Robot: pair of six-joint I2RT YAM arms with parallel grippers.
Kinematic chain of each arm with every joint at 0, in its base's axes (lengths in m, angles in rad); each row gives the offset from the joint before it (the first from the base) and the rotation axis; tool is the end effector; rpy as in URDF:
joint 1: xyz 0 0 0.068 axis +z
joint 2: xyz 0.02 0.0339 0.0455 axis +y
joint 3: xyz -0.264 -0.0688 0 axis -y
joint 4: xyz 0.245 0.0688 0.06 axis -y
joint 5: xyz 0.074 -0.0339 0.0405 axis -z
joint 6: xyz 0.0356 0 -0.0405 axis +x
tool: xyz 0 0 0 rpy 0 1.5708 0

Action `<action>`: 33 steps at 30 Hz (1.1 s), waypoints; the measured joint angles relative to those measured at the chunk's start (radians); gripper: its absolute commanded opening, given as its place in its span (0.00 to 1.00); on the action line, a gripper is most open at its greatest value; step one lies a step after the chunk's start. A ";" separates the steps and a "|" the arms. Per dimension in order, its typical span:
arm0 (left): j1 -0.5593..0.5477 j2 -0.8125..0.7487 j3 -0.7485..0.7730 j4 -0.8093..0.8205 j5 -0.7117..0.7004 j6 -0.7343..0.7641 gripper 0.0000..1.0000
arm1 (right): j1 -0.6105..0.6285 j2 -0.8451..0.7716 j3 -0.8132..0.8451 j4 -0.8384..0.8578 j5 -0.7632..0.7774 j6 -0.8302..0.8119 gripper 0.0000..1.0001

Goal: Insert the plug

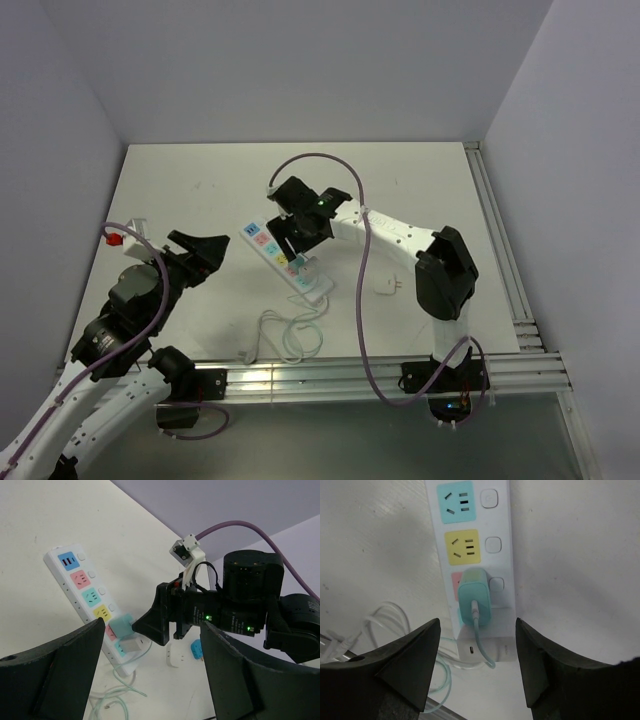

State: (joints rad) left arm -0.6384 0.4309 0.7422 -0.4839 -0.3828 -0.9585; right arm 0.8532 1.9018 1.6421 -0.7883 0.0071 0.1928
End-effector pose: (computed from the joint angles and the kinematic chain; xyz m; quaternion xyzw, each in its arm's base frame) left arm 0.0886 -0.0492 0.3375 -0.2406 0.7223 -0.3509 0.5452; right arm 0.2716 0.3108 0.2633 -0.3123 0.9141 0.1261 0.2256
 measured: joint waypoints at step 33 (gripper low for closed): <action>0.000 -0.017 0.000 0.008 0.001 0.000 0.83 | 0.022 0.092 -0.026 0.042 0.030 0.005 0.45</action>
State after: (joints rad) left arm -0.6384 0.4137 0.7422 -0.4755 -0.3820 -0.9585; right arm 0.8749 1.9942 1.6165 -0.7467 0.0368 0.1978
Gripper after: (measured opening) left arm 0.829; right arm 0.473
